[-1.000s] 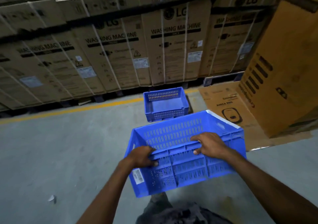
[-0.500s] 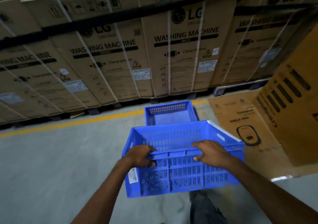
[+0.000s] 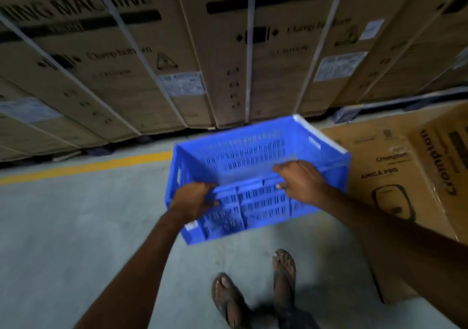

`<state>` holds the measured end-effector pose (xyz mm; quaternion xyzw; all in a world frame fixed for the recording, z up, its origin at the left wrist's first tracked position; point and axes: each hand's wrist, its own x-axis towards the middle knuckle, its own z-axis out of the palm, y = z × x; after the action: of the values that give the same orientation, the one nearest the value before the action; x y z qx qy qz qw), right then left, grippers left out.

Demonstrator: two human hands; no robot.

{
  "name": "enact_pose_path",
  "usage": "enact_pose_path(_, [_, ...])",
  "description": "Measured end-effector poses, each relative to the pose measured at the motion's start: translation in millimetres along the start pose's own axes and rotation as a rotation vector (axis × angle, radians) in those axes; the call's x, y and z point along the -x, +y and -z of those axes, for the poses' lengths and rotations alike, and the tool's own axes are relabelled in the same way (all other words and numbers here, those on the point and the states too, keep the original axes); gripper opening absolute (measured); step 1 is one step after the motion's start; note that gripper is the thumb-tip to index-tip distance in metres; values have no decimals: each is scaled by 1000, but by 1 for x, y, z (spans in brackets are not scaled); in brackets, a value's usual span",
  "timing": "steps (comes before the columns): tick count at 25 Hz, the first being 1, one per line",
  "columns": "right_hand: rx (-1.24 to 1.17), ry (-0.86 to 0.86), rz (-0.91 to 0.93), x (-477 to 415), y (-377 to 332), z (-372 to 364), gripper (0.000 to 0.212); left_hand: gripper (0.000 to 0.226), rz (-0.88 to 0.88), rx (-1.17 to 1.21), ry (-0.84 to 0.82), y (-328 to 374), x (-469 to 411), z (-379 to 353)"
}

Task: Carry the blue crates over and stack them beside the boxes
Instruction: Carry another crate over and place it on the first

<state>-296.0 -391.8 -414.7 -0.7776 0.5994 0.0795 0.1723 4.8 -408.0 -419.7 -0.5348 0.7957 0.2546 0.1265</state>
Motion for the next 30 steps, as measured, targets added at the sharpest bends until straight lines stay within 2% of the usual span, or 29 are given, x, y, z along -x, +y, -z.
enact_pose_path(2, [53,63,-1,-35,12,-31,27,47,-42,-37,141,-18,-39,-18])
enact_pose_path(4, [115,105,8,-65,21,-72,26,41,-61,-60,193,-37,-76,-43])
enact_pose_path(7, [190,135,54,-92,28,-135,27,37,-85,-107,192,-61,-116,-86])
enact_pose_path(10, [265,33,60,-99,30,-193,27,26,-79,-131,141,-70,-133,-140])
enact_pose_path(12, [280,-7,52,-91,30,-216,25,28,-27,-143,92,-67,-130,-170])
enact_pose_path(16, [223,-67,12,-85,32,-229,18,35,-23,-154,94,-63,-124,-197])
enact_pose_path(18, [170,-65,-23,-85,33,-224,22,36,-15,-147,108,-63,-125,-195])
enact_pose_path(23, [82,-25,-116,-82,21,-211,30,22,-39,-174,153,-74,-128,-188])
enact_pose_path(25, [65,-30,-161,-81,18,-216,32,17,-48,-203,124,-80,-133,-190])
enact_pose_path(28, [44,-50,-181,-77,9,-234,34,18,-75,-220,59,-89,-131,-205])
enact_pose_path(30, [47,-37,-207,-74,4,-241,37,22,-79,-203,78,-93,-129,-215])
